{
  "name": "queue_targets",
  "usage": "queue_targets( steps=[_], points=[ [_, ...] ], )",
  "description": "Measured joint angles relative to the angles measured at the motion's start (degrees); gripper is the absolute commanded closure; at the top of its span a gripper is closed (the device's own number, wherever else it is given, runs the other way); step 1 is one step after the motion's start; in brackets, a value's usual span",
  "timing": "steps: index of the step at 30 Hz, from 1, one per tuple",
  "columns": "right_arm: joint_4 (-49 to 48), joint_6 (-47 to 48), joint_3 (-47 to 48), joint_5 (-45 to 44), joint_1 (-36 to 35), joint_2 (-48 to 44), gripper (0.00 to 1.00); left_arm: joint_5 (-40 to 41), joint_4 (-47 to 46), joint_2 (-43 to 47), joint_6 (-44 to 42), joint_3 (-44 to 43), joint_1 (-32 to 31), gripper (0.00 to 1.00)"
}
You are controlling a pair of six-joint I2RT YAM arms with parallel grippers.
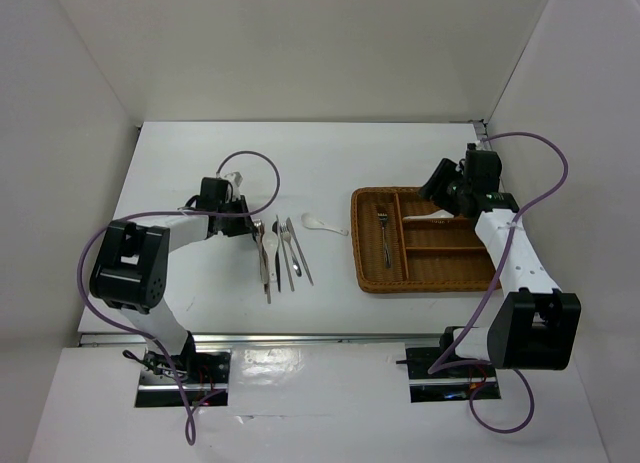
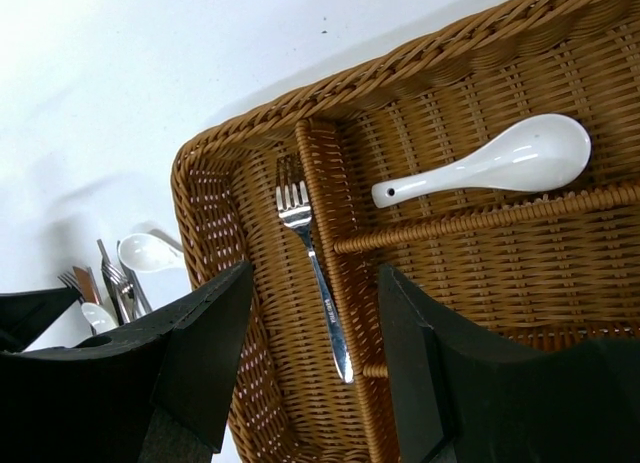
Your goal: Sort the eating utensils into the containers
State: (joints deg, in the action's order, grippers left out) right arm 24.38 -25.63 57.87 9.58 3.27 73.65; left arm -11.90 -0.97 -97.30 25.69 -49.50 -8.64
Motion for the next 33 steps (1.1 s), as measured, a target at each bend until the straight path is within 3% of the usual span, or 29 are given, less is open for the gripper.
queue_targets(
  steps=[9,14,23,31,33],
  points=[
    [-0.2,0.0,0.0,5.0,0.0,0.0,0.39,-1.6,0.7,0.7,-0.5,-0.5,0.0,0.95],
    [-1.9,0.1,0.0,10.6,-1.6,-0.6,0.39,-1.3,5.3,5.4,-1.9,-0.8,0.0,0.95],
    [-7.0,0.4,1.6,13.7,-18.1,-0.3,0.39,-0.7,12.1,17.8,-4.5,-2.0,0.0,0.95],
    [-13.1,1.4,2.7,15.5,-31.1,3.7,0.17,-3.5,15.1,22.9,-4.5,-2.1,-0.1,0.95],
    [-14.5,1.6,2.7,16.8,-33.6,5.0,0.16,-4.3,15.5,24.0,-4.2,-2.2,-0.6,0.95]
  ],
)
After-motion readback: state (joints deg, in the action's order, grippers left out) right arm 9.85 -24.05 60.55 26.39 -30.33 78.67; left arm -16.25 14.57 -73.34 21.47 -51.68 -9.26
